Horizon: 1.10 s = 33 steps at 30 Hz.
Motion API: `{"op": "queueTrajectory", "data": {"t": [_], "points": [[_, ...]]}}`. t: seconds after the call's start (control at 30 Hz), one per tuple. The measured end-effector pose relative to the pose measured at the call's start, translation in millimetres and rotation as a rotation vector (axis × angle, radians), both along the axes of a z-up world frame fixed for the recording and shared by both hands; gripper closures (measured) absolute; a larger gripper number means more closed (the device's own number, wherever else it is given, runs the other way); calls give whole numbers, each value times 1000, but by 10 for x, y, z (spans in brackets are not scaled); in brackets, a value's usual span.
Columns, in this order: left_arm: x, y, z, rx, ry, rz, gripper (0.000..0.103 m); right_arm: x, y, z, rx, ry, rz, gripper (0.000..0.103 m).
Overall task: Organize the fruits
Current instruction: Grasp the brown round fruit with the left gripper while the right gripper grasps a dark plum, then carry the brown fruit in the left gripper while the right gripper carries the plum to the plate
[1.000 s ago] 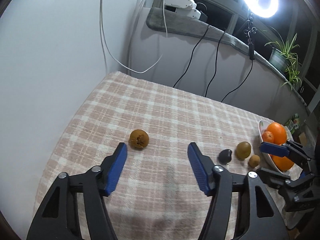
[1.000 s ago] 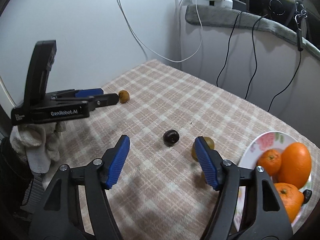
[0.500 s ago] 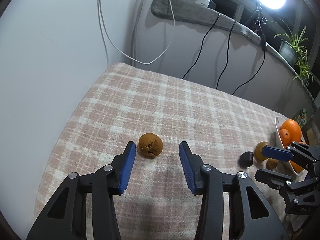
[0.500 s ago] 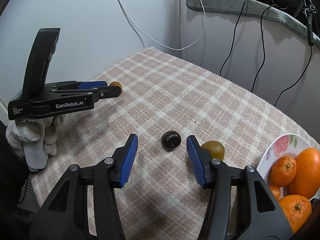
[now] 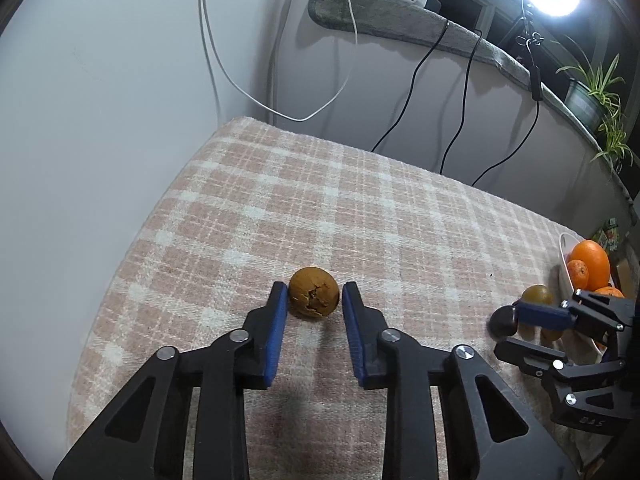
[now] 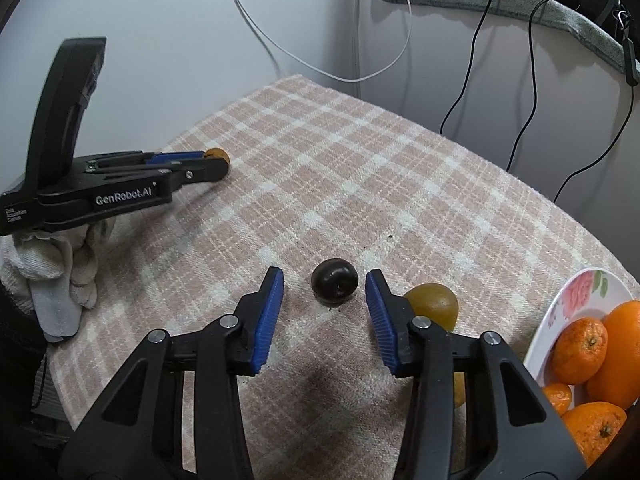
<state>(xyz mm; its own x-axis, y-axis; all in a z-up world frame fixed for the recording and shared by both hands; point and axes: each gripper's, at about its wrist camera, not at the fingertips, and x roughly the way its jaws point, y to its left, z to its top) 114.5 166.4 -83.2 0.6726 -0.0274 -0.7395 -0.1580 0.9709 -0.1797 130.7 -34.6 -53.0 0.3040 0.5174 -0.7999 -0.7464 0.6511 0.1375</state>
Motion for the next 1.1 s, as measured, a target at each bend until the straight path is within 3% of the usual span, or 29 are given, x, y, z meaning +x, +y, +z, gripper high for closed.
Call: {"op": "queueTrajectory", "data": {"t": [0.2, 0.63, 1.1], "points": [[-7, -23, 9, 13, -3, -3, 79, -1, -3, -19, -14, -9, -13, 78], [-147, -118, 157, 28, -50, -22, 79, -84, -116, 109, 45, -30, -22, 79], [-377, -686, 573, 8, -161, -158, 79, -252, -566, 490, 118, -97, -68, 79]]}}
